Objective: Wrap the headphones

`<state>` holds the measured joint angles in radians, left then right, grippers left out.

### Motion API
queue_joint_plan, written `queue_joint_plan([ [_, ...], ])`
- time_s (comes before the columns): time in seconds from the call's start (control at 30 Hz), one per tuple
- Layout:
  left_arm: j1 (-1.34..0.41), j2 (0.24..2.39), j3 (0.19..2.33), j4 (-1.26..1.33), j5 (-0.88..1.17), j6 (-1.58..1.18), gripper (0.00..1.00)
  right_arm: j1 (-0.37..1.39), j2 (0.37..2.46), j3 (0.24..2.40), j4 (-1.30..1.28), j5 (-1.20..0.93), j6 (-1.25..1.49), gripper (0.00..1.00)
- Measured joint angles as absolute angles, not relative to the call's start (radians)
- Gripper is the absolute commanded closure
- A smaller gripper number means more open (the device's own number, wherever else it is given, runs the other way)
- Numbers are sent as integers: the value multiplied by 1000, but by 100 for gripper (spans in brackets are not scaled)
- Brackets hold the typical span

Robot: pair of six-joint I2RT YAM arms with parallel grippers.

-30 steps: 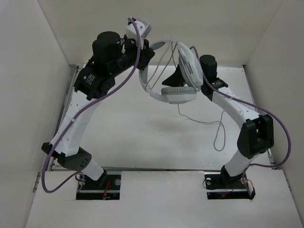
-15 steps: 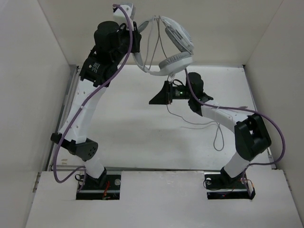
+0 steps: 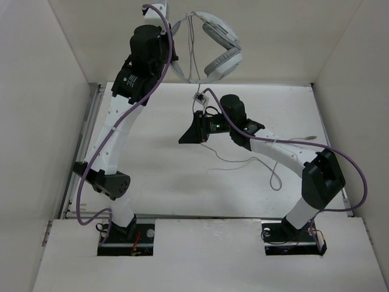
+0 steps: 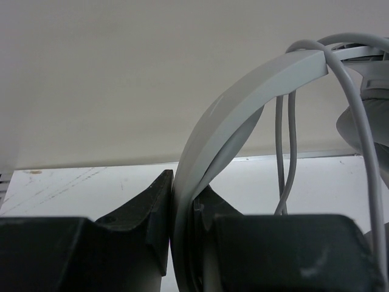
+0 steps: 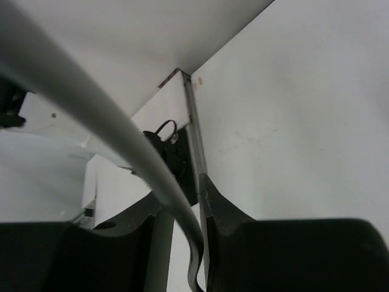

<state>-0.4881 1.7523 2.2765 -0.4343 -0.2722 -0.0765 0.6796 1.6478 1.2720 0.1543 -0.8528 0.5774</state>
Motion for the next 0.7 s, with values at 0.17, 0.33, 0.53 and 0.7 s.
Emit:
queue_joint_plan([
  [0.17, -476, 1765, 2296, -429, -292, -82, 100, 701, 1648, 1301, 32, -736, 445, 74],
  [0.33, -457, 1767, 2307, -422, -313, -87, 100, 746, 1653, 1335, -83, -623, 326, 77],
  [0.53, -435, 1771, 2307, -419, -319, -87, 100, 810, 1664, 1385, -147, -555, 234, 78],
  [0.7, -405, 1773, 2307, -418, -319, -87, 100, 833, 1664, 1387, -180, -532, 187, 80],
])
